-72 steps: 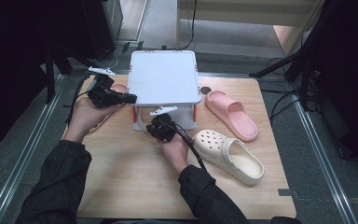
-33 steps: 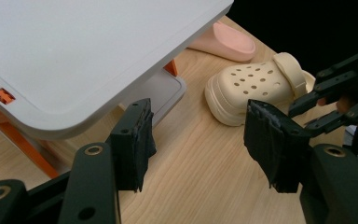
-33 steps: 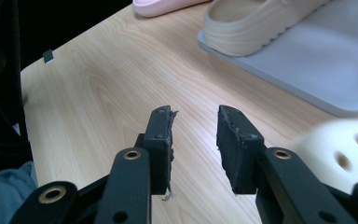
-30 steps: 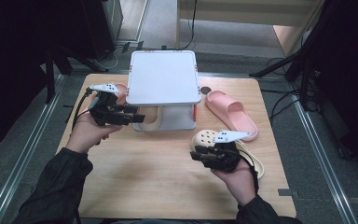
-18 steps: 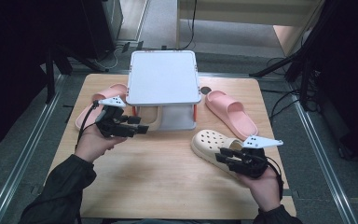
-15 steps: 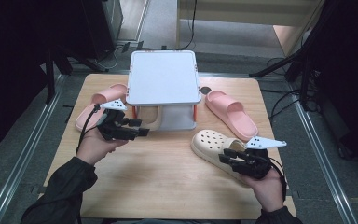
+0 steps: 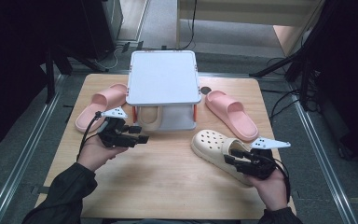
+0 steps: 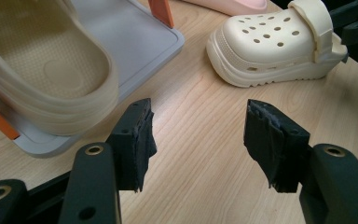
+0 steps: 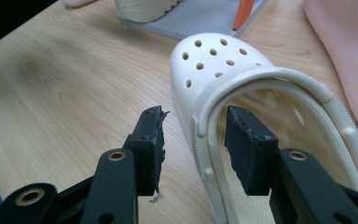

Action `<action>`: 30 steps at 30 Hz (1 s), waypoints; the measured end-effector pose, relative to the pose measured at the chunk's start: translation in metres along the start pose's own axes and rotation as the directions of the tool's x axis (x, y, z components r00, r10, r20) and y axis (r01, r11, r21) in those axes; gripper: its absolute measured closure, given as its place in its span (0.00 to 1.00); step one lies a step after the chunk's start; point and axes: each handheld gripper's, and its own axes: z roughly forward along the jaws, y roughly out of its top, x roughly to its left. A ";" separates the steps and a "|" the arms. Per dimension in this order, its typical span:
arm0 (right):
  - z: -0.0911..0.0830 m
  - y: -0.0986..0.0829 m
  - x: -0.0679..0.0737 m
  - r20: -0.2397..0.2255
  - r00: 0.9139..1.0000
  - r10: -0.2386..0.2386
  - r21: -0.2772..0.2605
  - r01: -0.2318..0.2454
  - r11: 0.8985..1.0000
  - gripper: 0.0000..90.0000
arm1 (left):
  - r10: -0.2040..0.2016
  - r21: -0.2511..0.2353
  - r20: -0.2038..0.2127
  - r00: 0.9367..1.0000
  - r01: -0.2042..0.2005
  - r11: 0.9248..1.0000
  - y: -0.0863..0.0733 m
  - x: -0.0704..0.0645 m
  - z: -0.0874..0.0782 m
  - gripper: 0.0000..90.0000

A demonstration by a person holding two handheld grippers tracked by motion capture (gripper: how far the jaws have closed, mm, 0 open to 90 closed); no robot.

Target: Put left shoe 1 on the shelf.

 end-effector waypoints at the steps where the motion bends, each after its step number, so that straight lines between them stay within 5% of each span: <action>1: 0.002 0.000 -0.001 0.002 1.000 0.003 0.008 -0.003 1.000 0.63 | 0.000 -0.003 -0.001 1.000 0.000 1.000 0.000 0.000 0.000 0.47; 17: 0.040 0.011 -0.018 -0.097 0.995 0.024 0.112 -0.013 0.994 0.86 | 0.015 -0.001 -0.020 1.000 -0.015 1.000 -0.002 -0.003 0.003 0.48; 24: 0.038 0.019 -0.011 -0.107 0.993 0.039 0.096 -0.029 0.995 0.86 | 0.006 0.005 -0.025 1.000 -0.006 1.000 -0.003 -0.003 0.002 0.48; 30: 0.048 0.029 0.009 -0.137 0.991 0.003 0.092 0.010 0.996 0.86 | -0.005 -0.006 -0.027 1.000 0.005 1.000 -0.005 -0.003 0.000 0.48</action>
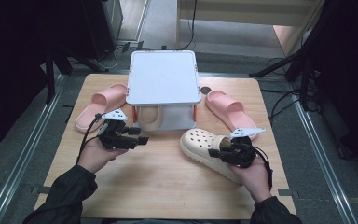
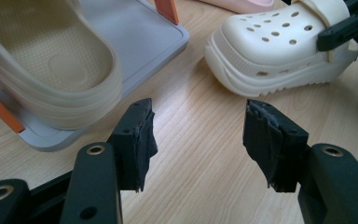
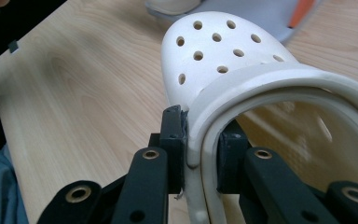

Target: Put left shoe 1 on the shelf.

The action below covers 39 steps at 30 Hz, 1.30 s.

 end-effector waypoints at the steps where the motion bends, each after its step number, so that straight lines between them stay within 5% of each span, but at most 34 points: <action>1: 0.003 0.002 0.003 -0.006 1.000 -0.008 0.000 0.008 1.000 0.86 | 0.000 -0.003 -0.004 1.000 0.000 1.000 -0.001 0.000 -0.001 0.48; 17: 0.058 0.028 0.045 -0.097 0.991 -0.091 0.053 0.096 0.994 0.86 | -0.009 -0.015 -0.023 1.000 0.009 1.000 -0.013 -0.007 -0.011 0.60; 26: 0.084 0.028 0.052 -0.122 0.987 -0.107 0.065 0.115 0.991 0.85 | -0.034 -0.004 -0.012 0.999 0.034 0.999 -0.021 -0.008 -0.008 0.67; 32: 0.082 0.027 0.052 -0.140 0.985 -0.101 0.074 0.112 0.991 0.76 | -0.024 0.008 -0.013 1.000 0.024 1.000 -0.021 -0.012 -0.001 0.71; 39: 0.056 0.029 0.047 -0.142 0.983 -0.115 0.035 0.122 0.992 0.74 | -0.030 0.005 -0.016 0.999 0.030 1.000 -0.021 -0.017 0.002 0.76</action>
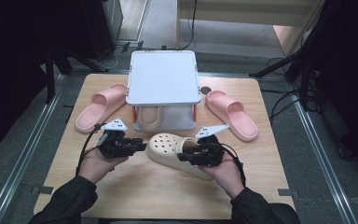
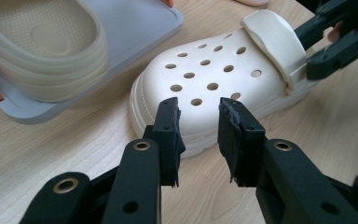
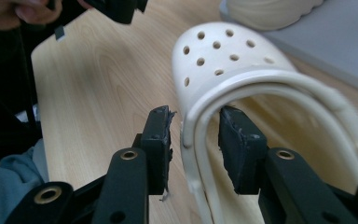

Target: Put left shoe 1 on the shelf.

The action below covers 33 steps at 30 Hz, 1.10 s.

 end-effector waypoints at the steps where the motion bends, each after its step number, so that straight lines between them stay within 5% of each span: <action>1: -0.005 0.000 -0.002 -0.011 1.000 0.009 -0.007 -0.009 1.000 0.79 | -0.002 0.001 -0.002 1.000 0.002 1.000 0.000 0.000 0.001 0.77; 4: -0.017 0.001 -0.009 -0.012 1.000 0.018 -0.032 -0.018 0.999 0.91 | -0.002 0.001 -0.011 1.000 0.002 1.000 -0.001 -0.002 0.003 0.81; 8: -0.027 0.004 -0.025 0.054 0.998 0.011 -0.072 -0.007 0.997 0.98 | -0.009 0.016 -0.002 1.000 0.009 1.000 -0.002 -0.004 0.011 0.85; 13: -0.025 0.011 -0.046 0.112 0.993 0.021 -0.096 -0.010 0.995 1.00 | -0.011 0.042 -0.012 1.000 0.011 0.999 -0.009 -0.006 0.023 0.91; 18: -0.012 0.011 -0.058 0.132 0.991 0.016 -0.065 -0.008 0.998 0.97 | -0.010 0.061 -0.010 1.000 0.011 0.998 -0.014 -0.010 0.036 0.92; 33: -0.011 0.005 -0.052 0.134 0.990 0.032 -0.067 -0.024 0.997 1.00 | 0.023 0.070 0.002 1.000 -0.023 0.997 -0.013 -0.010 0.048 0.92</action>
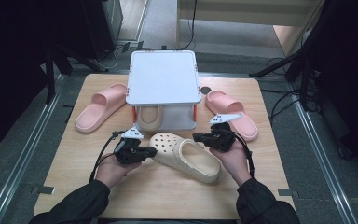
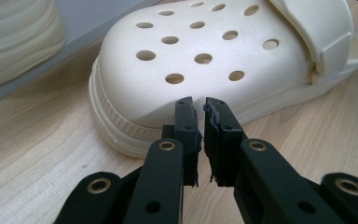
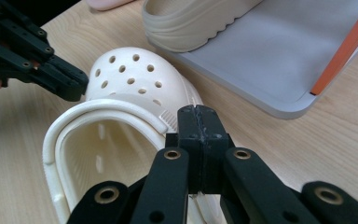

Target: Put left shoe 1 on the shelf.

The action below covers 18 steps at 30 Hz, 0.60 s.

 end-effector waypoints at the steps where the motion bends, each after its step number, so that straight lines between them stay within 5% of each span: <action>1: -0.001 -0.001 0.001 -0.001 1.000 0.000 0.001 0.000 1.000 1.00 | 0.003 0.000 0.002 1.000 -0.003 1.000 0.000 0.000 0.000 0.92; 18: -0.010 -0.019 0.022 -0.005 0.998 0.055 -0.008 -0.055 0.998 1.00 | -0.013 0.014 0.018 1.000 0.013 1.000 0.015 0.012 0.008 0.92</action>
